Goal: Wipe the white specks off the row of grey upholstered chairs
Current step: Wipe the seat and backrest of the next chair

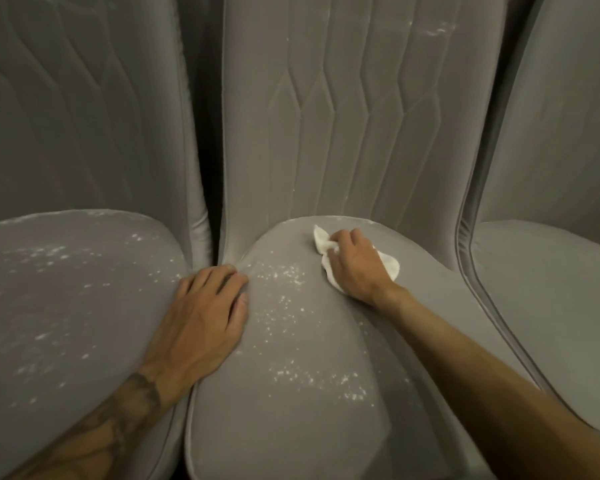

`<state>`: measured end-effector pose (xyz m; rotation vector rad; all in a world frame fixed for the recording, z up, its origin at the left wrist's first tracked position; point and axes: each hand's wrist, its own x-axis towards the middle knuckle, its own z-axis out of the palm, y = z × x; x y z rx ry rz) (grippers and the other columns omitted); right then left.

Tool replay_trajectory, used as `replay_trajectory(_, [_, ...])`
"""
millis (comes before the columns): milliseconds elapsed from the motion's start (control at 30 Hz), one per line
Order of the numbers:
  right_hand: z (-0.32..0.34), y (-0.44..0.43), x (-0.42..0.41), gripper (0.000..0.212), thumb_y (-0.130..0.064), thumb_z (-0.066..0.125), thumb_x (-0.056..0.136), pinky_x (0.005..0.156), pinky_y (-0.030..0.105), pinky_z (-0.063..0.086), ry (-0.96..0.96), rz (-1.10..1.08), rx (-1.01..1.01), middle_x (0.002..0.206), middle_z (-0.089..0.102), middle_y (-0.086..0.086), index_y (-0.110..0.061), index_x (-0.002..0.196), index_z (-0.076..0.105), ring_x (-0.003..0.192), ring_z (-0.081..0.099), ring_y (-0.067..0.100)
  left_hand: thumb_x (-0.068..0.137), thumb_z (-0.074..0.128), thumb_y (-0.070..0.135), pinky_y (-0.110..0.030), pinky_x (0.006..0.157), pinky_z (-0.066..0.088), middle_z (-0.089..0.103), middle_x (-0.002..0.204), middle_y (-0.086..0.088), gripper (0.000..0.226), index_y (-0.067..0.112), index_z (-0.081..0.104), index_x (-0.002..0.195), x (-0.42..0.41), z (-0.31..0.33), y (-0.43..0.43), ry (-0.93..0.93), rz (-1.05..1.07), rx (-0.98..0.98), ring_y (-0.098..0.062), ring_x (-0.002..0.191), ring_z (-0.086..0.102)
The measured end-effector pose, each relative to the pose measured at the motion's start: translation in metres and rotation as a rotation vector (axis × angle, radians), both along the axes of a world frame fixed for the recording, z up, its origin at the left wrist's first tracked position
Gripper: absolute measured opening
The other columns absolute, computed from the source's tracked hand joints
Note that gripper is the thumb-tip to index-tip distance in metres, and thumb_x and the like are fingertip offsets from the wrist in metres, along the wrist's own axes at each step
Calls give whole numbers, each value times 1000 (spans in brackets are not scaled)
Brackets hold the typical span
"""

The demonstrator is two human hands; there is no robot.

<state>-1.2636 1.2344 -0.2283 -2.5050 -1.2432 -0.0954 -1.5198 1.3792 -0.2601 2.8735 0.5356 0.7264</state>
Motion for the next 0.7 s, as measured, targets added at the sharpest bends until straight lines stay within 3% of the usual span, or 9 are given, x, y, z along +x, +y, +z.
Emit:
replay_trajectory(100, [-4, 20, -19, 33, -27, 47, 102, 93, 44, 38, -36, -1, -3, 124, 52, 18, -7, 128, 50, 107, 52, 39, 102, 44, 29, -39, 100, 39, 54, 128, -2, 26, 19, 59, 121, 0, 2, 0, 13, 28, -29, -23, 115, 54])
replay_trajectory(267, [-7, -1, -55, 29, -33, 48, 99, 81, 41, 43, -42, 435, 49, 107, 56, 11, -11, 116, 57, 87, 55, 32, 101, 42, 32, -43, 104, 42, 53, 131, -4, 32, 17, 59, 125, 0, 4, 0, 57, 48, -64, -23, 118, 54])
replay_trajectory(333, [-3, 0, -39, 30, -30, 49, 100, 86, 42, 43, -20, 382, 33, 112, 56, 13, -10, 121, 56, 94, 56, 35, 102, 39, 35, -44, 106, 43, 54, 131, -5, 36, 17, 58, 126, -1, 6, -1, 73, 58, -87, -23, 119, 54])
replay_trajectory(433, [1, 25, -15, 34, -26, 47, 102, 96, 45, 38, 9, 123, 5, 124, 52, 19, -6, 129, 51, 107, 52, 40, 102, 38, 35, -42, 105, 43, 54, 129, -3, 35, 18, 57, 125, 0, 7, -2, 84, 72, -99, -22, 117, 53])
replay_trajectory(533, [-3, 50, -29, 34, -27, 45, 102, 93, 43, 35, -66, 53, -16, 125, 52, 19, -5, 128, 49, 108, 51, 39, 102, 38, 35, -39, 102, 42, 52, 125, -1, 33, 19, 56, 124, 0, 8, -3, 88, 88, -90, -19, 113, 52])
replay_trajectory(700, [-13, 40, -67, 27, -18, 56, 98, 88, 43, 38, -25, 427, 77, 111, 57, 19, -3, 119, 58, 95, 53, 37, 101, 41, 32, -39, 102, 42, 53, 123, -3, 31, 17, 57, 122, 1, 13, -6, 102, 108, -109, -21, 113, 52])
